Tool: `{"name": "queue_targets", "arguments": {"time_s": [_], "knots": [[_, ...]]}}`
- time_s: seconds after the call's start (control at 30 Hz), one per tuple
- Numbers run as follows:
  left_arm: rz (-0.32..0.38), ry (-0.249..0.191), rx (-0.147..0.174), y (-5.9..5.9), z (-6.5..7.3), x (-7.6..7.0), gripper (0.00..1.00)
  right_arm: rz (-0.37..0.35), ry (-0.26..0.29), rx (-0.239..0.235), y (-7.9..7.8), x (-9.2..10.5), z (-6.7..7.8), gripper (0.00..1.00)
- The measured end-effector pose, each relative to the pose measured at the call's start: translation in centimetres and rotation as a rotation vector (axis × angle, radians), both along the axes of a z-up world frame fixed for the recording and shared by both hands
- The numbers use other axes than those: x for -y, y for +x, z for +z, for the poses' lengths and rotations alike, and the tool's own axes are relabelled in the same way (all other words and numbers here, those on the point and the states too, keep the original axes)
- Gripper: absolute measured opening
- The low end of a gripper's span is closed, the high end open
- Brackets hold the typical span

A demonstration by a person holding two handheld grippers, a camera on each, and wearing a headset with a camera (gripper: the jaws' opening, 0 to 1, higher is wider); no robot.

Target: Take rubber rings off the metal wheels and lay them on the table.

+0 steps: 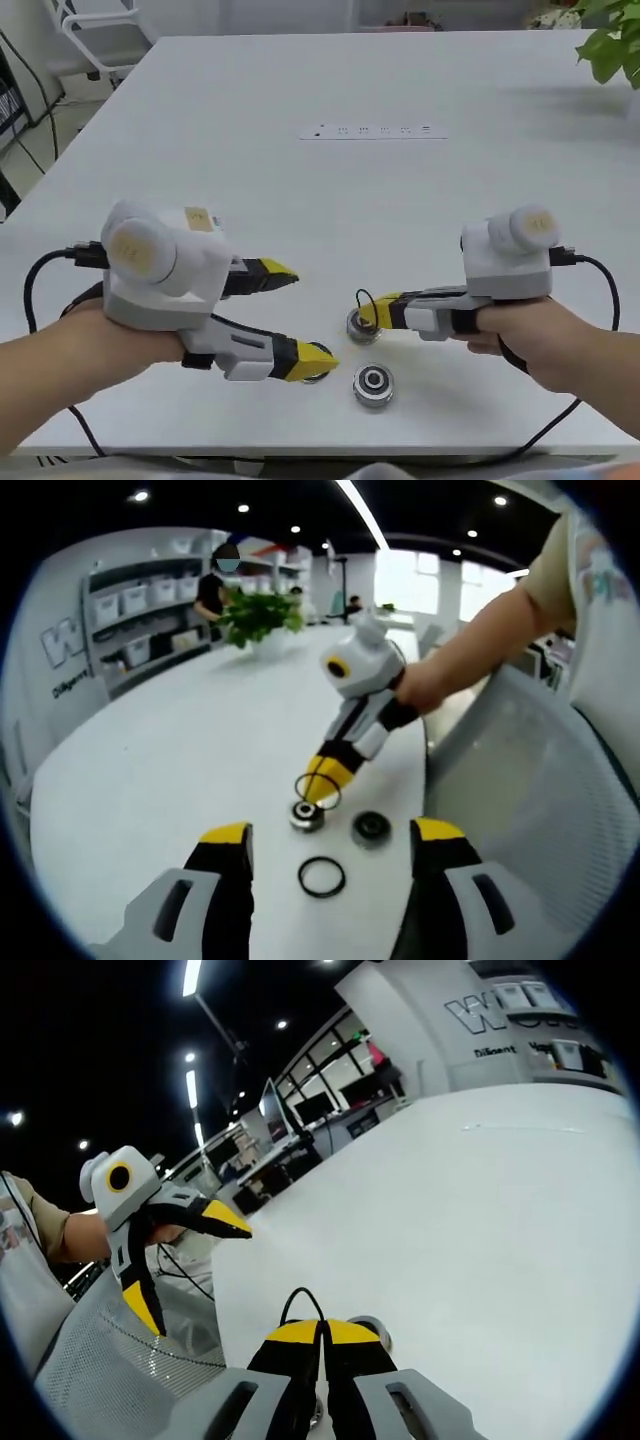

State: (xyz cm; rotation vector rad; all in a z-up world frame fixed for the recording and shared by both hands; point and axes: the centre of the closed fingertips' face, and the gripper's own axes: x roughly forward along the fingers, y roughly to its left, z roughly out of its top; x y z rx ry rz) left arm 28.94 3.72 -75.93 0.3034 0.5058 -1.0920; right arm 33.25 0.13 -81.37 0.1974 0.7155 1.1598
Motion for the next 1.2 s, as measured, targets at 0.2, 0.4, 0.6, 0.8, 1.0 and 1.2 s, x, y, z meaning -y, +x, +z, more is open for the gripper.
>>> {"name": "queue_targets", "arguments": {"time_s": [0.2, 0.4, 0.6, 0.8, 1.0, 1.2], "knots": [[0.023, -0.014, 0.002, -0.6, 0.7, -0.9, 0.69, 0.011, -0.006, 0.003, -0.4, -0.5, 0.1, 0.0], [0.043, -0.014, 0.008, -1.1, 1.0, -2.1, 0.72, 0.025, -0.011, 0.006, -0.4, -0.9, 0.3, 0.0], [0.075, -0.024, 0.008, -1.7, 1.6, -3.4, 0.75, 0.047, -0.02, 0.009, -0.7, -1.5, 0.3, 0.0], [0.092, -0.019, 0.01, -2.2, 1.8, -4.4, 0.77, 0.069, -0.03, 0.01, -0.8, -2.0, 0.0, 0.0], [0.115, -0.022, 0.012, -2.4, 2.0, -5.3, 0.78, 0.101, -0.053, 0.02, -1.0, -2.6, -0.3, 0.0], [0.132, -0.026, 0.011, -2.6, 2.1, -6.0, 0.79, 0.125, -0.088, 0.026, -1.2, -3.2, -1.0, 0.0]]}}
